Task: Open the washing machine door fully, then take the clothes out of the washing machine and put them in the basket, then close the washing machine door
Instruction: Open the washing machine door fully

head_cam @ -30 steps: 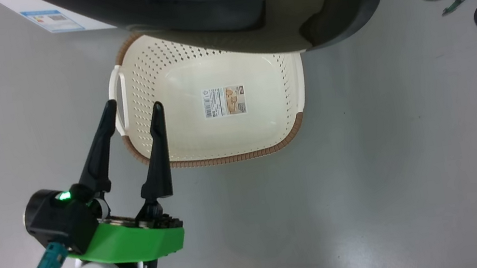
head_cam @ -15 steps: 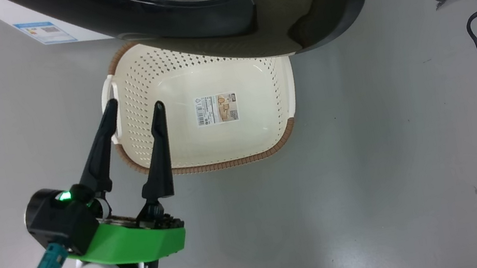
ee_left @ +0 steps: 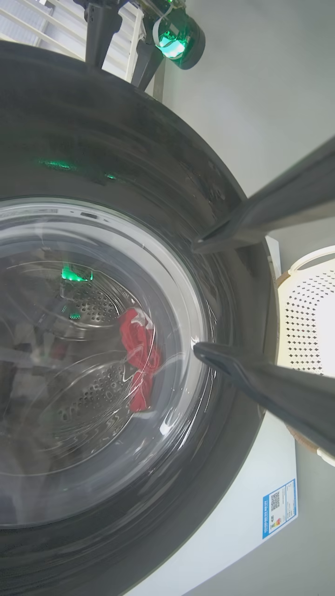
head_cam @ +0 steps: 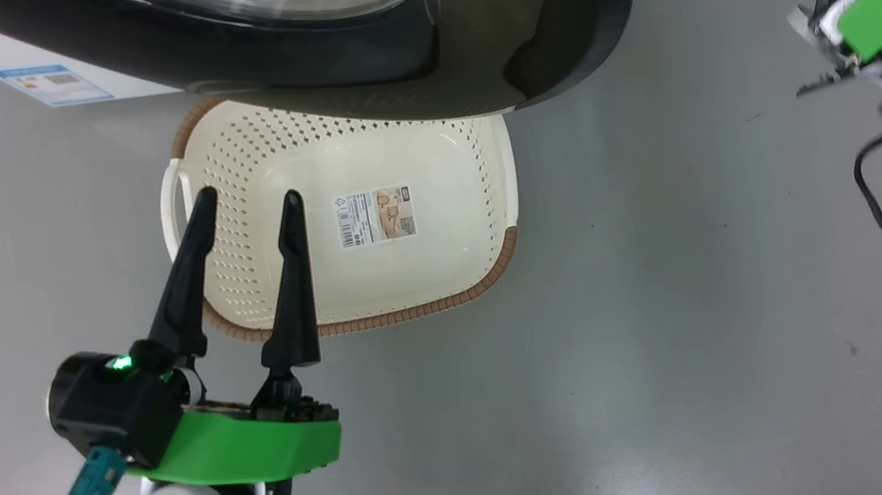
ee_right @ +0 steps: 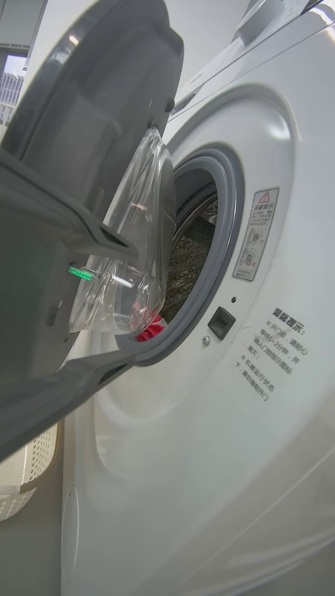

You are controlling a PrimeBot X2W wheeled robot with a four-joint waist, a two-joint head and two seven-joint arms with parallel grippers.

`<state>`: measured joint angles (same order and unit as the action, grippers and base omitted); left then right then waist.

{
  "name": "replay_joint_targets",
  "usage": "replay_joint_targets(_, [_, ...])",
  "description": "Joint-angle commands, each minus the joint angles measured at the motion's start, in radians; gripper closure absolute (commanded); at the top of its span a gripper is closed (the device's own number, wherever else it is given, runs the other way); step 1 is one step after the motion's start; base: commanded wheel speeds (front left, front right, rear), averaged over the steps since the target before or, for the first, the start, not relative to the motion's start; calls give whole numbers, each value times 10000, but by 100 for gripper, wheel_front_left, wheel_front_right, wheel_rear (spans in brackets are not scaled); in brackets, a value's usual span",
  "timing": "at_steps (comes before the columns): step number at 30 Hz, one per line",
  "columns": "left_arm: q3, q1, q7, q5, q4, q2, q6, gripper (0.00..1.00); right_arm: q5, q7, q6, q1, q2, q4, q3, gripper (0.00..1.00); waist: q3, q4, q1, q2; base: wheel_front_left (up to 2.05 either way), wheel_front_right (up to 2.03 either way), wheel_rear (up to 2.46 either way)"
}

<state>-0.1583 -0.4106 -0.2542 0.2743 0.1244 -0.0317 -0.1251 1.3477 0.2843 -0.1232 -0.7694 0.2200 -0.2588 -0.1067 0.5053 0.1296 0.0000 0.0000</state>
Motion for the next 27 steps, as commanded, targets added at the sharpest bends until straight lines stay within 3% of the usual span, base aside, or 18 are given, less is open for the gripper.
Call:
replay_joint_targets(1, [303,8,-76,0,-157,-185,-56,0,-411,-555,-75,436,144,544,-400,0,-33,-66,0,0,0,0,0])
replay_joint_targets(7, [327,26,-76,-50,-63,-185,-56,0,-1726,-2635,-75,1126,704,716,-1207,0,-136,-197,0,0,0,0,0])
replay_joint_targets(14, [392,114,-76,-152,61,-185,-56,0,-3637,-5213,-75,1771,963,-141,-1871,0,-386,-327,0,0,0,0,0])
replay_joint_targets(19, [557,182,-76,-158,56,-185,-56,0,-5299,-5451,-75,2126,447,-207,-996,0,-482,-435,0,0,0,0,0])
replay_joint_targets(23, [658,187,-76,-178,12,-185,-56,0,-6805,-5456,-75,2732,-535,576,411,0,-519,-480,0,0,0,0,0])
replay_joint_targets(27, [709,192,-76,-175,1,-185,-56,0,-7809,-5458,-75,3487,-1211,1182,1035,0,-610,-525,0,0,0,0,0])
